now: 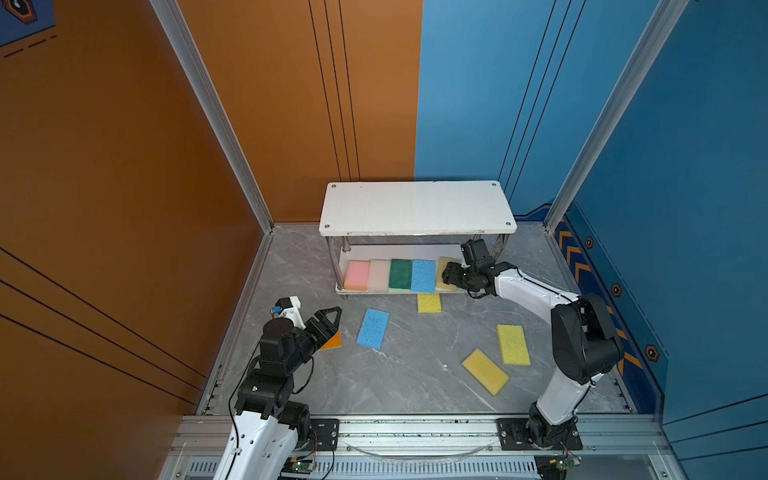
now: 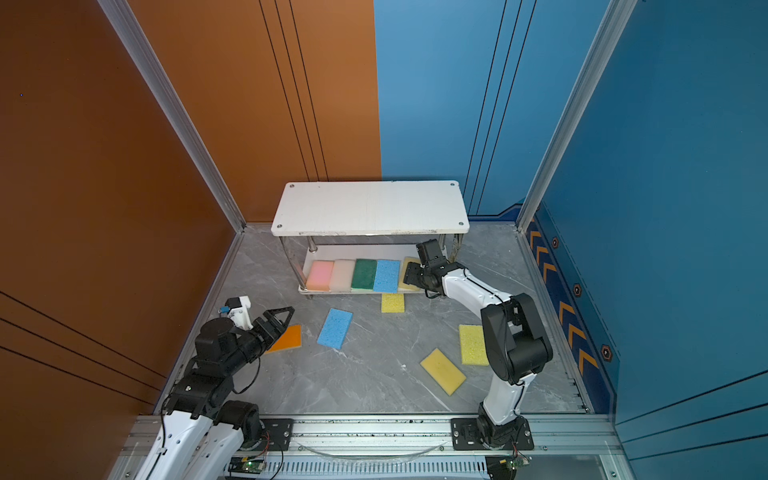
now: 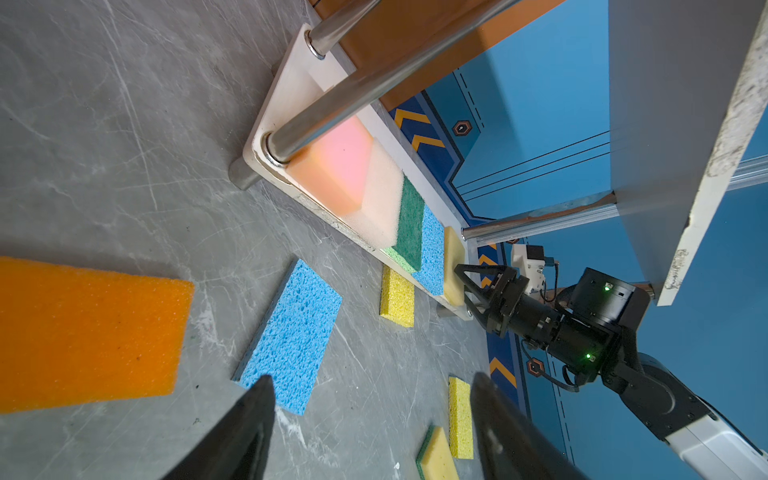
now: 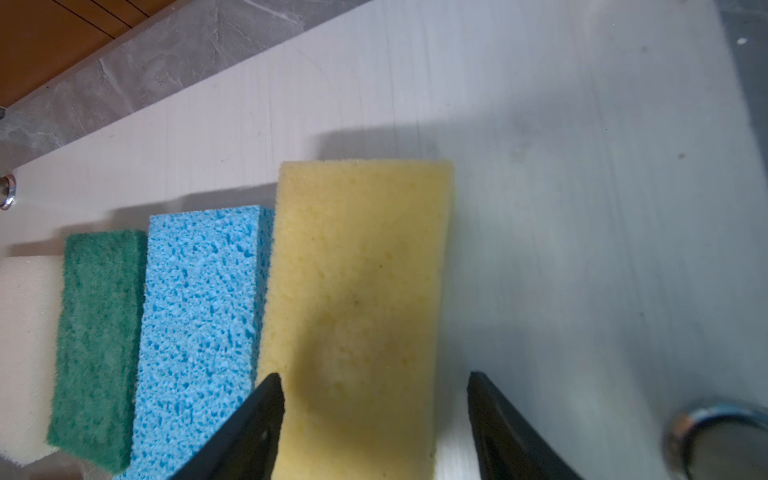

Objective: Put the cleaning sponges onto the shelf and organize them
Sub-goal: 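Press the yellow sponge against the blue sponge and open the right gripper, then withdraw the right gripper and reach to the yellow sponge on the table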

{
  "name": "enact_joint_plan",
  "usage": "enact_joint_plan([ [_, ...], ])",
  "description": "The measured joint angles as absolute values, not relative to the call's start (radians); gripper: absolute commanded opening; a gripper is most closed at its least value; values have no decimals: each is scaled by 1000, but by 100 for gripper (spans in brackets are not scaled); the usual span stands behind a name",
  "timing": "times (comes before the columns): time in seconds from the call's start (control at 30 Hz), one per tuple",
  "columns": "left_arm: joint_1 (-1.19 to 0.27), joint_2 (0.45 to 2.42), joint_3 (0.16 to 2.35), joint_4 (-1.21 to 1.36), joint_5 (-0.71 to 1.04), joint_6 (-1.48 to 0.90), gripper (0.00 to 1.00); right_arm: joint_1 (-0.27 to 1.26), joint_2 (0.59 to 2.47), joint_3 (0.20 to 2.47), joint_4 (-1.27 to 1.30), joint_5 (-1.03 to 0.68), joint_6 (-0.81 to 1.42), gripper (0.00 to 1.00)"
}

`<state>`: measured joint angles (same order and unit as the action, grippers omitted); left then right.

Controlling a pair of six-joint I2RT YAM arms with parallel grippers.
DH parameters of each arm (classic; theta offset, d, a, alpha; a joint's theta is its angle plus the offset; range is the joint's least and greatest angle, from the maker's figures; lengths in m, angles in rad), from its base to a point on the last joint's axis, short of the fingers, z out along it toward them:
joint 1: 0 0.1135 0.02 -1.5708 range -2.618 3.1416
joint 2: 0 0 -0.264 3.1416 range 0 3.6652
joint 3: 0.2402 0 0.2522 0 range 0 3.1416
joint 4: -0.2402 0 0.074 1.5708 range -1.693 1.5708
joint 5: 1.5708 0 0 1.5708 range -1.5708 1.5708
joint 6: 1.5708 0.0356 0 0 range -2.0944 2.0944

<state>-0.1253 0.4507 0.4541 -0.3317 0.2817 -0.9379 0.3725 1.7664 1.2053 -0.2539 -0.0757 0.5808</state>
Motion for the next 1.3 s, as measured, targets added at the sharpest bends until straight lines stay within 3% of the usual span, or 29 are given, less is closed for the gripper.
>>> enact_joint_plan([
  [1.3, -79, 458, 440, -337, 319, -930, 76, 351, 1827, 1256, -187, -126, 545, 76],
])
